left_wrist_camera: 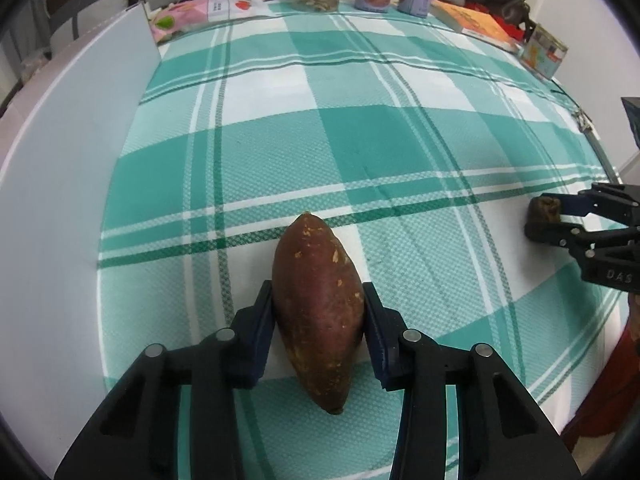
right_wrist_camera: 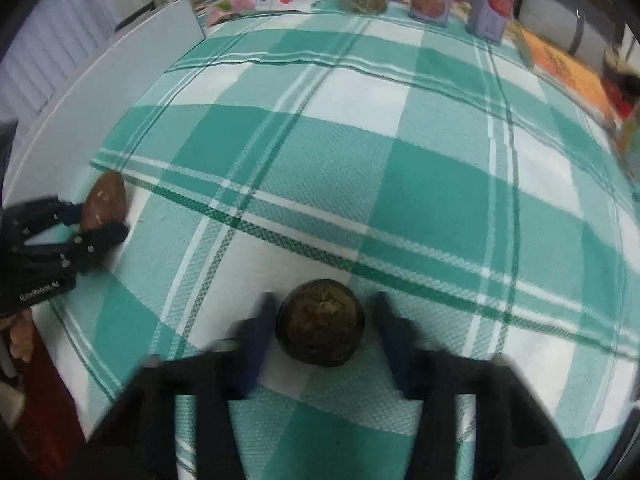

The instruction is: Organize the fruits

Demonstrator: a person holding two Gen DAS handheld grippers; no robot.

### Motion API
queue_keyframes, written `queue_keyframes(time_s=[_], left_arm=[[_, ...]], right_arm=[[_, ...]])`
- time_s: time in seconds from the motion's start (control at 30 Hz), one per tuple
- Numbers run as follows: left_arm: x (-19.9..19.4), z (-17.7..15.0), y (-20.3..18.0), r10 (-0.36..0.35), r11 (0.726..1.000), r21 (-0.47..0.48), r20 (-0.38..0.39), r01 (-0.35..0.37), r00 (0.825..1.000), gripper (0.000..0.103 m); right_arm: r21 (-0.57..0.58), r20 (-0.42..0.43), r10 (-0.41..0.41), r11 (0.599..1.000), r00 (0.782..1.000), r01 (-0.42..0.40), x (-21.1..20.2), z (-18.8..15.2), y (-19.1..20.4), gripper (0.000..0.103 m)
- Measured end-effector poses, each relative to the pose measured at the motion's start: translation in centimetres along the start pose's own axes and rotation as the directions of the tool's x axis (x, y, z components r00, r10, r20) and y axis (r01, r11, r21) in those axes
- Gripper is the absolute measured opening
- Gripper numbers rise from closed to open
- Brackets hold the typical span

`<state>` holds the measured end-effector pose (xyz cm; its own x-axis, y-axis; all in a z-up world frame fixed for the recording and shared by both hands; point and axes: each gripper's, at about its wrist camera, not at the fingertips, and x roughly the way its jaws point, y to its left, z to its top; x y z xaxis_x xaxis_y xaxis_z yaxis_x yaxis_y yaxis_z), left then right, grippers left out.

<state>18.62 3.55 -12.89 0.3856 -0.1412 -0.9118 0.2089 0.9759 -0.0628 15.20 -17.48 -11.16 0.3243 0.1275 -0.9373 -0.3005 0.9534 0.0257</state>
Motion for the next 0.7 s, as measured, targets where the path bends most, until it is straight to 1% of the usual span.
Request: queue_keyframes(time_s=[0.1,0.13,0.17,0.23,0.27,0.3,0.33,0.4,0.43,0.47,0.53,0.57,0.6,0.67,0.7], left_arm=[[-2.4,-0.3,0.7,-0.065,0.997,-0.039,0.020,0.065,0.998,0.042],[-4.6,-0.4,1.6,-0.115,0.990,-0.077,0.046,0.119,0.992,0.042],[-5.9,-0.3,2.1,-0.146,0.983,-0.099,0.064,0.152,0.987,0.042],[-10.4,-0.2,4.3,-0.218,0.959,-0.155,0.126,0.236,0.968,0.042],[-12.6,-0.1,5.5,-0.232,0.950,-0.175,0.157,0.259,0.960,0.042],[-14.7,0.0,7.0,-0.232,0.944,-0.192,0.189,0.268,0.954,0.042],[-17.1,0.2,8.8,-0.216,0.941,-0.210,0.227,0.264,0.950,0.042],[-20.4,0.4,12.7,-0.169,0.936,-0.255,0.275,0.241,0.946,0.042],[-21.9,0.5,15.5,-0.135,0.930,-0.294,0.292,0.223,0.947,0.042],[-22.4,0.6,17.2,-0.104,0.927,-0.317,0.296,0.200,0.950,0.042],[-22.4,0.7,21.7,0.001,0.925,-0.366,0.258,0.097,0.966,0.042],[-21.7,0.6,23.8,0.048,0.919,-0.391,0.229,0.046,0.972,0.042],[-20.6,0.5,25.8,0.087,0.910,-0.415,0.188,-0.001,0.978,0.042],[-17.3,-0.1,29.7,0.129,0.883,-0.464,0.089,-0.073,0.988,0.042],[-16.1,-0.4,30.8,0.134,0.875,-0.476,0.053,-0.093,0.990,0.042]], right_arm=[[-0.005,0.002,0.025,1.000,1.000,-0.025,-1.8,0.1,0.8,0.042],[-0.002,0.013,0.055,0.999,0.998,-0.054,-2.9,0.5,1.3,0.042],[-0.007,0.032,0.090,0.996,0.995,-0.090,-4.3,1.1,2.0,0.042],[-0.029,0.071,0.149,0.989,0.986,-0.147,-6.8,2.8,3.7,0.042],[-0.050,0.100,0.192,0.981,0.976,-0.187,-8.6,4.3,5.3,0.042],[-0.068,0.120,0.222,0.974,0.968,-0.215,-9.7,5.5,6.7,0.042],[-0.096,0.141,0.264,0.963,0.954,-0.252,-11.0,7.0,8.6,0.042],[-0.144,0.156,0.339,0.937,0.928,-0.318,-12.6,9.8,12.4,0.042],[-0.168,0.150,0.383,0.918,0.911,-0.359,-13.0,11.4,14.8,0.042],[-0.191,0.136,0.425,0.898,0.895,-0.397,-13.1,12.9,17.2,0.042],[-0.233,0.100,0.467,0.870,0.879,-0.435,-12.5,14.6,21.6,0.042],[-0.269,0.071,0.479,0.854,0.875,-0.446,-11.7,15.6,24.7,0.042],[-0.294,0.046,0.482,0.844,0.875,-0.449,-11.1,16.1,26.6,0.042],[-0.337,-0.019,0.472,0.827,0.881,-0.450,-8.7,16.6,30.7,0.042],[-0.354,-0.067,0.454,0.822,0.889,-0.446,-7.2,16.6,32.7,0.042]])
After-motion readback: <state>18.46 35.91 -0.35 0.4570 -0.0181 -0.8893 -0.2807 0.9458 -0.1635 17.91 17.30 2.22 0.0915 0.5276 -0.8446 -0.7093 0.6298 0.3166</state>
